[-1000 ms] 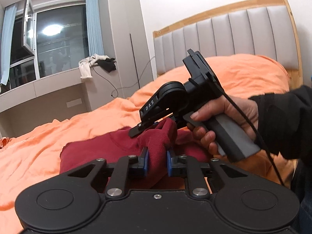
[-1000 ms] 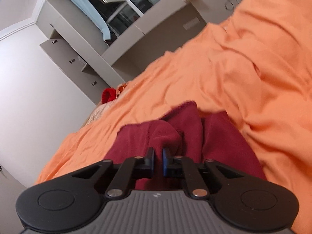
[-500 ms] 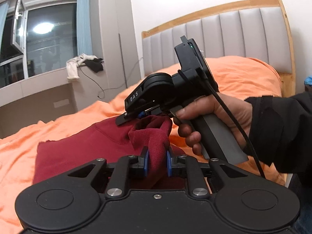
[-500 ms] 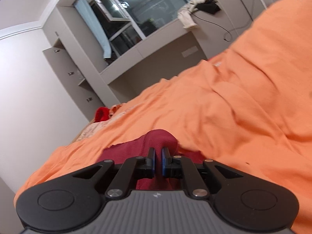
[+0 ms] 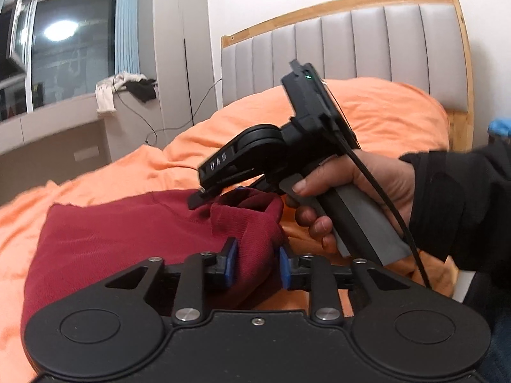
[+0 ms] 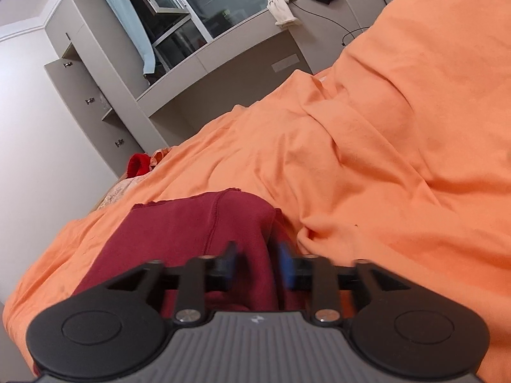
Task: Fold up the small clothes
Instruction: 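Release the shirt with both grippers and smooth the folded bundle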
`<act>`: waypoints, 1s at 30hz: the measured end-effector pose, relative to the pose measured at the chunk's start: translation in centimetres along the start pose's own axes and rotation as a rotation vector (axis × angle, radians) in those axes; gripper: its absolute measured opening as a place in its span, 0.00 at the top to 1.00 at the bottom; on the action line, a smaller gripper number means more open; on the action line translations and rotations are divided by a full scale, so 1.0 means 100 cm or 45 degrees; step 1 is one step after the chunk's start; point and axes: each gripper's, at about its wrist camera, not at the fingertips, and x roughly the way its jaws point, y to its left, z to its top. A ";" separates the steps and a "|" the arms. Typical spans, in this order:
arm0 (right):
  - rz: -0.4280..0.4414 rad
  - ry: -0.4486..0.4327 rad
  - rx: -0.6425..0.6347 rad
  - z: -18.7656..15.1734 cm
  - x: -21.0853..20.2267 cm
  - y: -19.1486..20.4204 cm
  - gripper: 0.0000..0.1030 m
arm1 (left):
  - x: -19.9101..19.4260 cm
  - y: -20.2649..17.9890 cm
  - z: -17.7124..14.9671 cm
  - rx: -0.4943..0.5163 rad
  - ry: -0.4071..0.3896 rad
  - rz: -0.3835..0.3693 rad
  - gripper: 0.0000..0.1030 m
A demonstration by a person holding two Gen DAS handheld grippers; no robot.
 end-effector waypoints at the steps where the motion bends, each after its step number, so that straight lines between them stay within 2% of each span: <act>1: 0.003 -0.006 -0.007 0.001 -0.004 0.001 0.28 | -0.001 0.002 0.001 -0.033 -0.001 -0.017 0.67; 2: 0.008 -0.008 -0.018 0.001 -0.006 0.002 0.20 | -0.002 0.005 0.001 -0.061 0.000 -0.033 0.63; 7: -0.001 0.022 -0.098 -0.004 -0.013 0.007 0.08 | -0.013 0.017 0.007 -0.202 -0.008 -0.110 0.46; 9: -0.026 0.047 -0.115 -0.008 -0.013 0.005 0.05 | -0.020 0.020 0.011 -0.233 -0.022 -0.114 0.31; 12: -0.039 0.063 -0.113 -0.011 -0.016 0.001 0.02 | -0.034 0.023 0.018 -0.259 -0.074 -0.076 0.16; 16: -0.048 0.066 -0.091 -0.014 -0.023 -0.003 0.00 | -0.049 0.035 0.032 -0.305 -0.124 0.014 0.09; 18: -0.048 0.064 -0.075 -0.015 -0.026 -0.003 0.00 | -0.055 0.045 0.039 -0.331 -0.155 0.075 0.02; 20: -0.040 0.066 -0.065 -0.017 -0.029 -0.001 0.00 | -0.061 0.057 0.043 -0.354 -0.177 0.153 0.01; 23: -0.028 0.077 -0.082 -0.021 -0.033 0.006 0.00 | -0.063 0.080 0.046 -0.410 -0.157 0.255 0.01; 28: -0.005 0.115 -0.111 -0.029 -0.037 0.017 0.00 | -0.058 0.120 0.035 -0.546 -0.039 0.385 0.01; 30: -0.030 0.130 -0.121 -0.034 -0.037 0.019 0.00 | -0.054 0.134 0.025 -0.600 0.026 0.407 0.01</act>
